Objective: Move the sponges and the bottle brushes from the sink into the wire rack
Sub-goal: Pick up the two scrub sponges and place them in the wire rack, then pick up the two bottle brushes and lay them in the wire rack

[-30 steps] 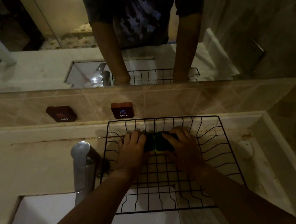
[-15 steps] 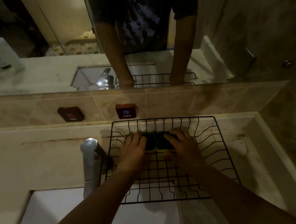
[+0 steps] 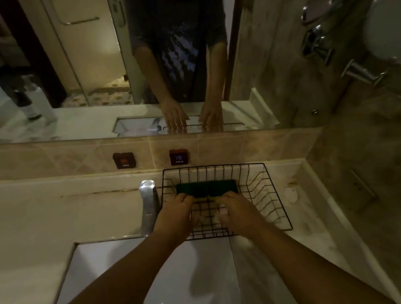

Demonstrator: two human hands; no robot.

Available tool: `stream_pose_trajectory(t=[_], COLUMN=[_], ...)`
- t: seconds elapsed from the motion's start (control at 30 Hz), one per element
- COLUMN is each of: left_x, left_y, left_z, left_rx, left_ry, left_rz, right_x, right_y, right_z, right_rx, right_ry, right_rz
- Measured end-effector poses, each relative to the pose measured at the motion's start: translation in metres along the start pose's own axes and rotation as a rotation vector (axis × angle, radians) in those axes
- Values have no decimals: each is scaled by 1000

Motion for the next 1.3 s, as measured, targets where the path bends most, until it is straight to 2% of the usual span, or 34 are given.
stream_pose_trajectory(t=[0.2,0.37,0.67,0.97,1.3], left_x=[-50,-88,-140,-169,-186], left_y=[-35,-57,-82,-72,-60], left_z=[12,29,47,47,58], left_rx=[-28,-48,-35,-37,81], left_ry=[39,83,23,-59,-127], left_rz=[32,81,210,222,296], right_x=[-49,-92,-149,-169,-173], right_y=[-8,-7,6,14,40], right_z=[52,84,123,119,96], right_rx=[-10,-83,-38,-63,-6], right_ry=[48,109,268,211,154], right_rz=[-89,-82,-32,79,182])
Point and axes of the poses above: each hand's wrist, its own x-axis towards the middle knuckle, its own y-axis out of the palm, z = x × y, the point moved 1 cm from there along x, towards the middle knuckle, and after that the axes turned 15 degrees about -z, right-handed, at the moved point
